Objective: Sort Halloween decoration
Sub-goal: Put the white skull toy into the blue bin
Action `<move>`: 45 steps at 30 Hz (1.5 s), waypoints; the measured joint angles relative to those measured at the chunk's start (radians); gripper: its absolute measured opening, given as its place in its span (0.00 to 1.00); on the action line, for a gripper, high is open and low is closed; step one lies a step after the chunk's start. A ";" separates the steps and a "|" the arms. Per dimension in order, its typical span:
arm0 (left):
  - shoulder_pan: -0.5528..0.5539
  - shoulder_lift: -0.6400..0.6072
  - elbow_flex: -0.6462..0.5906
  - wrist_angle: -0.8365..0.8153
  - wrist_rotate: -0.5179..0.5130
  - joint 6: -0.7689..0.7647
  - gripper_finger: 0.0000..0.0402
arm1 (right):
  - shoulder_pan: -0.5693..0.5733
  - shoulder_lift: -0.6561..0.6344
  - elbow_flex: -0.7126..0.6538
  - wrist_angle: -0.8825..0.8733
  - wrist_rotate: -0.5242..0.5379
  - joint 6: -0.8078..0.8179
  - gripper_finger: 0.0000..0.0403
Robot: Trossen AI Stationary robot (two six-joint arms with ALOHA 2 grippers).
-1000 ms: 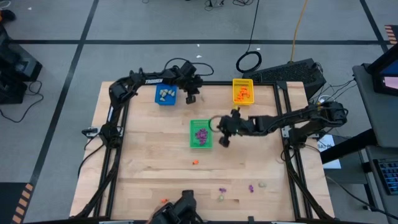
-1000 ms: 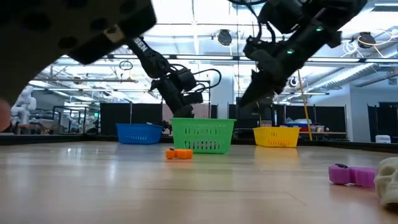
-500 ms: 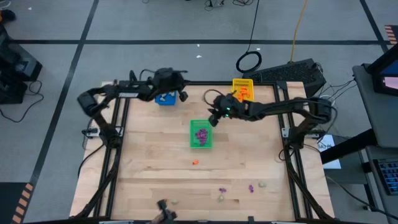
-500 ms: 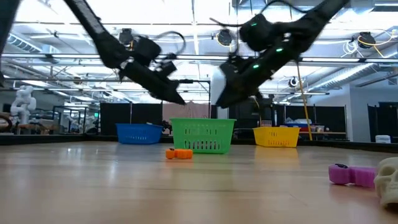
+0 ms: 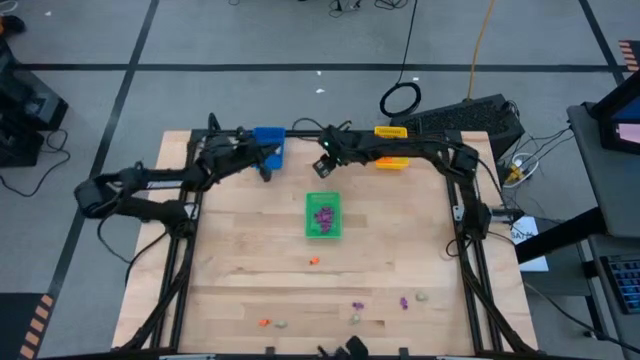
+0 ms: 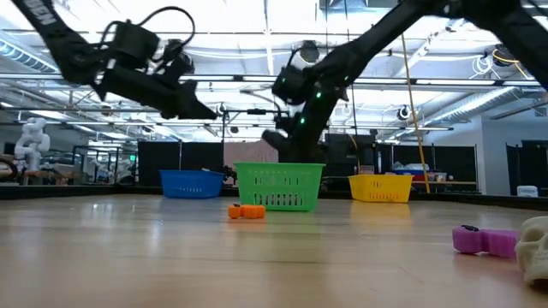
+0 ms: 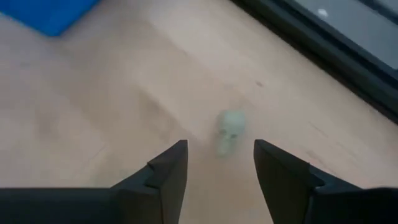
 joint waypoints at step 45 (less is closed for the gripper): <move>0.024 -0.124 -0.050 -0.035 -0.019 0.012 0.00 | 0.070 0.045 0.112 0.073 -0.187 -0.112 0.12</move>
